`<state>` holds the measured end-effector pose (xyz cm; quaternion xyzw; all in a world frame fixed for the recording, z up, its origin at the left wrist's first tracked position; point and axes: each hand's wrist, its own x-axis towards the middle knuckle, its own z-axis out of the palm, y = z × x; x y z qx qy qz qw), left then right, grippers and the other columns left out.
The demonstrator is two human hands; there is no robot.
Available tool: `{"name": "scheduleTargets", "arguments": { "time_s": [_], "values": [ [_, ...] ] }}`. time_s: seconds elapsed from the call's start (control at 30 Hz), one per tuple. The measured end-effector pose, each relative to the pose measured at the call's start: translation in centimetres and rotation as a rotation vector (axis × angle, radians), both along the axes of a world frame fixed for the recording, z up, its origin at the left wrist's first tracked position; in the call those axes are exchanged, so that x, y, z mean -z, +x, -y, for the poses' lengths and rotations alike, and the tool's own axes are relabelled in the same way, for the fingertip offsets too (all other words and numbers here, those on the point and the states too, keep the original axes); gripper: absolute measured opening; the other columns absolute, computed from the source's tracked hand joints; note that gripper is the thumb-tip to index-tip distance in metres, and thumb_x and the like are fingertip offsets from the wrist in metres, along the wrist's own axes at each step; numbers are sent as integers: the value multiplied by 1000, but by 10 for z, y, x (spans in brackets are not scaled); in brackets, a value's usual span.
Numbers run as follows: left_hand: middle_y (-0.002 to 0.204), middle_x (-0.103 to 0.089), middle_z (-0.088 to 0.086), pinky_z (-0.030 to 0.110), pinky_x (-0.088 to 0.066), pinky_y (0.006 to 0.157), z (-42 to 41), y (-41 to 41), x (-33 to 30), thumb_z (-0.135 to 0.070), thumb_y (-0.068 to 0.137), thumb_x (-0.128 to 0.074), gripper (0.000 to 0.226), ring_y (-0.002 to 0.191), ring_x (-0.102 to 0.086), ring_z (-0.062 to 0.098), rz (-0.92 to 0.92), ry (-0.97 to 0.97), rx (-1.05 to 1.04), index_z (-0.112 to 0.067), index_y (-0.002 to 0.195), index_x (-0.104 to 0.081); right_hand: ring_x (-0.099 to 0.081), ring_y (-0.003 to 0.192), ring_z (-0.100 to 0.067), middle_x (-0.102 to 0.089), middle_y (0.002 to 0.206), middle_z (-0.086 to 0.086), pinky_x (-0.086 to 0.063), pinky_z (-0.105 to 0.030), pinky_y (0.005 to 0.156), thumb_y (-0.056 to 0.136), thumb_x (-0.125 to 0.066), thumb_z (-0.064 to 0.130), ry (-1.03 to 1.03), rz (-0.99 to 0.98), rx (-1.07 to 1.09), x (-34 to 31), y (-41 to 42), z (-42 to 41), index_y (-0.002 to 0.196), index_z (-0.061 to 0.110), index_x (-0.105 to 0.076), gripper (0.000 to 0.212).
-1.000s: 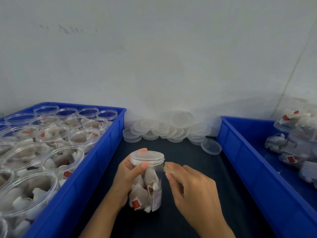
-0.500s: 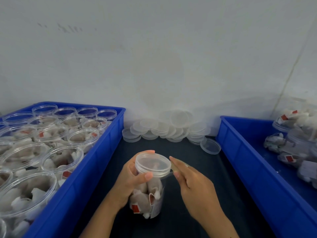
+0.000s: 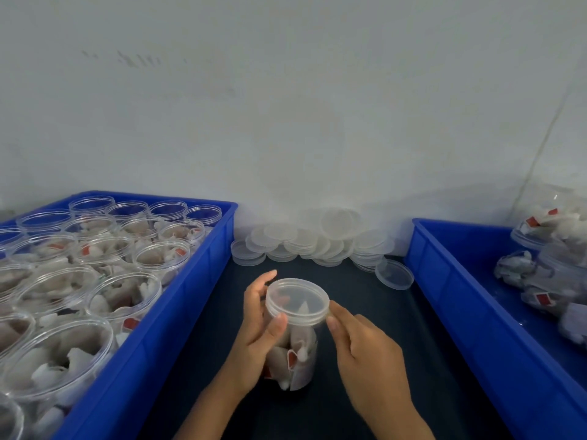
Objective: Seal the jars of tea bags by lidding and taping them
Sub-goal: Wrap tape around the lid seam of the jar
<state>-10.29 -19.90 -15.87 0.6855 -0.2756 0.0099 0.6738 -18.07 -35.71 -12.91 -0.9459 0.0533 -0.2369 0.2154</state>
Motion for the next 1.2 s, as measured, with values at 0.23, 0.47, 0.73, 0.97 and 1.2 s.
{"name": "scheduleTargets", "arguments": {
  "time_s": [0.23,0.47,0.73,0.97,1.2],
  "values": [
    [127,-53,-25,16,-44,94,5,-9,-5,-61,68,-72,80,122,-51,0,139,157,-133,-36,136,-37,-44,66,-3,-46,79,13,-36,-14,59,101,-24,47,-47,70,38,0,-3,-4,138,48,-40,40],
    [112,-58,-31,13,-41,79,14,-11,-10,-66,44,-84,79,108,-54,-10,134,146,-360,-45,112,-49,-62,85,-7,-62,105,5,-44,-20,68,90,-61,30,-193,-20,2,-7,-4,-14,144,30,-42,57],
    [109,-56,-32,12,-44,82,1,0,-17,-65,45,-81,74,106,-55,-8,150,239,-293,-43,108,-48,-42,124,-4,-43,141,10,-32,-19,98,103,-26,40,-99,-52,-82,-3,4,3,153,29,-8,55],
    [116,-63,-18,29,-50,90,-9,4,-24,-48,48,-87,72,111,-60,6,131,198,-87,-36,108,-50,-40,84,-2,-38,97,15,-32,-17,71,102,-30,40,-124,4,-183,-3,3,12,150,44,-1,57],
    [120,-63,-4,27,-52,90,-16,10,-25,-38,54,-90,75,114,-60,18,79,171,83,-29,116,-50,-42,78,-1,-41,85,13,-34,-11,65,99,-46,35,-125,61,-301,-6,1,18,137,63,-17,56]
  ]
}}
